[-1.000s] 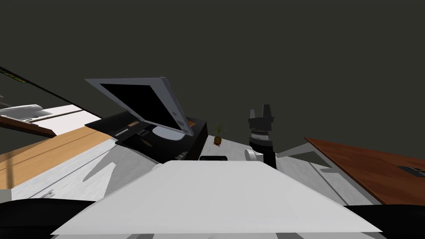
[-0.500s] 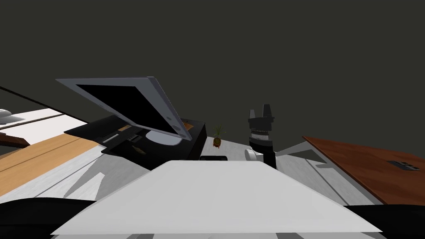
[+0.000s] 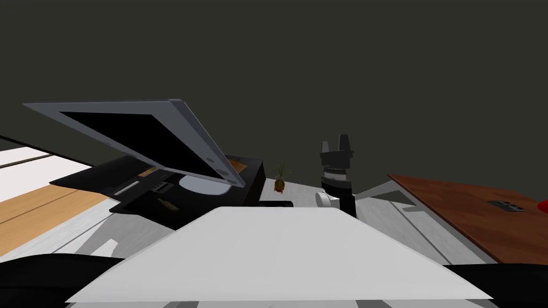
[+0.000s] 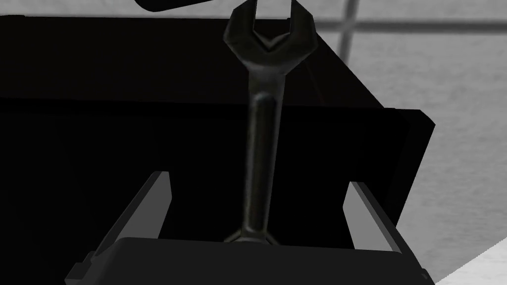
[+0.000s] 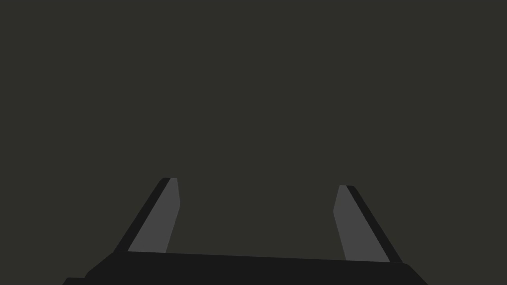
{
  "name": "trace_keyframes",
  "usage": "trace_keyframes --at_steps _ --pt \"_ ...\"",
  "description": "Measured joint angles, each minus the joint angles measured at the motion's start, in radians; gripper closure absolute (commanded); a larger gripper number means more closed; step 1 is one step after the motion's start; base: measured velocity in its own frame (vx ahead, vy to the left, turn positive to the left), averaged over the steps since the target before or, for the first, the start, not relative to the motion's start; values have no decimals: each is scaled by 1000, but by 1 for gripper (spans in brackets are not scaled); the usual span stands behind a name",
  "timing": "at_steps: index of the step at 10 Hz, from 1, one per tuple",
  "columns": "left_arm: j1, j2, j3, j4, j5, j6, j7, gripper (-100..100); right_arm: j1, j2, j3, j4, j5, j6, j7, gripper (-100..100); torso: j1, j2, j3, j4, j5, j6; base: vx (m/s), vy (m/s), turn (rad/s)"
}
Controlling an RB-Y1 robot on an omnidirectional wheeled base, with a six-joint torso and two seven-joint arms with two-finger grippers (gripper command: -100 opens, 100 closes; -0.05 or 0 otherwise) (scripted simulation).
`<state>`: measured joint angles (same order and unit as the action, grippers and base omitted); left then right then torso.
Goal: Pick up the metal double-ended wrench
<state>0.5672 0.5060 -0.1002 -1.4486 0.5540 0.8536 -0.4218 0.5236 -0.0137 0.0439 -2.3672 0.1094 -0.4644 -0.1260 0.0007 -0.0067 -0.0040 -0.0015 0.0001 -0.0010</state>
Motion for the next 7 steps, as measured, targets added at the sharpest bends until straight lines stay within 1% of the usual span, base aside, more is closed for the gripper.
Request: trace_keyframes --at_steps 1,2,3,4,7 --pt "6 11 5 13 13 17 -10 -100 0 0 0 0 0 0 0 0 -1 0 0 0 0 0 94 24 -65" --pt "4 15 7 29 19 31 -18 -100 0 0 0 0 0 0 0 0 -1 0 0 0 0 0 38 11 -7" --pt "3 15 7 30 20 33 -19 0 0 0 0 0 0 0 0 0 -2 3 2 1 0 0 8 3 1" --pt "3 15 7 30 19 33 -19 -100 0 0 0 0 0 0 0 0 -3 5 3 1 -1 0 -2 22 -37" --pt "-19 -15 -6 82 -2 3 -13 -100 0 0 0 0 0 0 0 0 -2 8 4 2 0 0 -15 25 -49"
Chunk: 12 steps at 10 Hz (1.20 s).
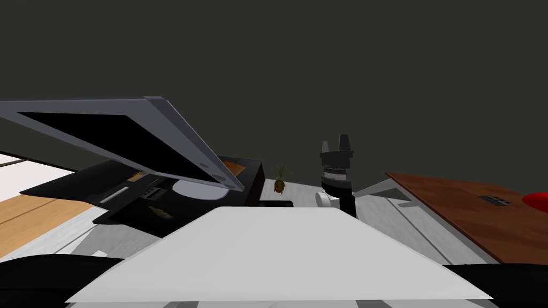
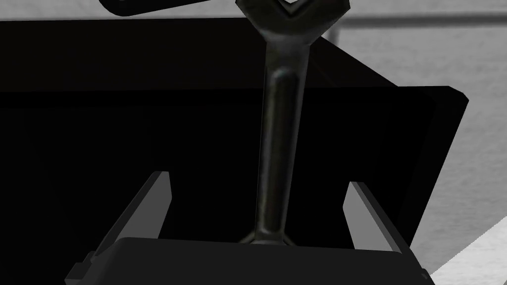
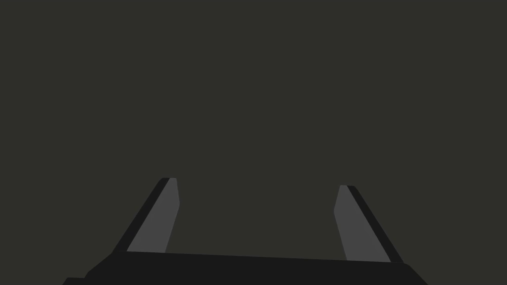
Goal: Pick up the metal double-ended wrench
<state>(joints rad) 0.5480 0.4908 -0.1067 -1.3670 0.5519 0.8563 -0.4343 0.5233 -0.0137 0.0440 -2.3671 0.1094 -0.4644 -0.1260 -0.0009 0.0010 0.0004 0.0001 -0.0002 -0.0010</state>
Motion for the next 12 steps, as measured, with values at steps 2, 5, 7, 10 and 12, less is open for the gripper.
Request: trace_keyframes --at_steps 2,5,7,10,12 --pt "-17 -21 -9 38 -14 -23 3 -100 0 0 0 0 0 0 0 0 -1 0 0 0 0 0 -9 9 -30" --pt "-14 -21 -8 43 -14 -24 5 100 0 0 0 0 0 0 0 0 -1 -2 0 1 1 3 -1 -1 4" --pt "-15 -21 -9 43 -14 -24 5 100 0 0 0 0 0 0 0 0 0 -2 -1 1 1 2 0 0 0" --pt "-8 -12 -6 22 -10 -15 4 100 0 0 0 0 0 0 0 0 -1 -3 -1 1 1 2 12 -12 50" --pt "7 14 5 -16 11 8 -6 100 0 0 0 0 0 0 0 0 -2 -3 -1 1 1 1 15 -27 48"
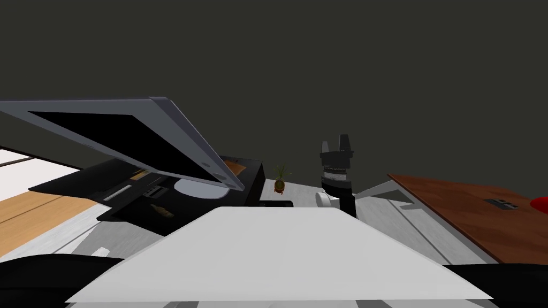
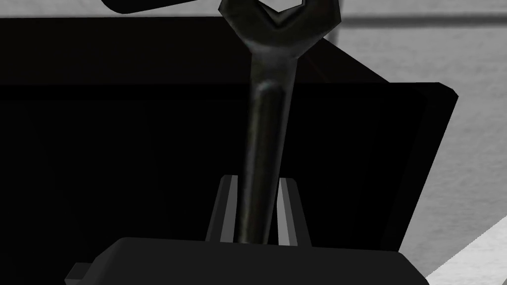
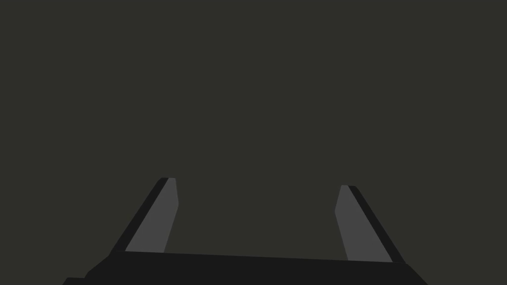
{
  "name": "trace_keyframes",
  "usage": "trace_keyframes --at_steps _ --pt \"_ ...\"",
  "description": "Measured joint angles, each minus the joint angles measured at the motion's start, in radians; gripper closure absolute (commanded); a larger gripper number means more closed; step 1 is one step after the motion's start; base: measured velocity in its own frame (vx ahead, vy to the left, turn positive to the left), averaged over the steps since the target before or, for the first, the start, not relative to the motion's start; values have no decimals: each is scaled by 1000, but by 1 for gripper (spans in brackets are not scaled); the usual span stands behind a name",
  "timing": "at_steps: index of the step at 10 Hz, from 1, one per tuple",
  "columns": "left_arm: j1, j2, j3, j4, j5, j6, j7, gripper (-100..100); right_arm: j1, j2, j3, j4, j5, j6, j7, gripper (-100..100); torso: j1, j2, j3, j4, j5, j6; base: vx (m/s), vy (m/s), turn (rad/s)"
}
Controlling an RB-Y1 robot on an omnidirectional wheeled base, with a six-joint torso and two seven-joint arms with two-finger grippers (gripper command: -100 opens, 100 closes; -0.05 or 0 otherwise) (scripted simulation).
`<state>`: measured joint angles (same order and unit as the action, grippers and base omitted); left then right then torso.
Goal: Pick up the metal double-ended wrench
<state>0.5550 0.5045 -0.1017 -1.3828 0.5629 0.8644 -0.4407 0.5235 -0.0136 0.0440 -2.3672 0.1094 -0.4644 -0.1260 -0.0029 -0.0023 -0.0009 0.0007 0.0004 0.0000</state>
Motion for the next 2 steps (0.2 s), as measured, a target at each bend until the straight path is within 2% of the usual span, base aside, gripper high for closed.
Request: trace_keyframes --at_steps 1,2 --pt "12 12 6 -25 8 13 -2 100 0 0 0 0 0 0 0 0 0 0 0 0 0 0 4 -11 2" --pt "13 14 7 -28 9 16 -2 0 0 0 0 0 0 0 0 0 1 1 0 0 1 0 0 0 0"
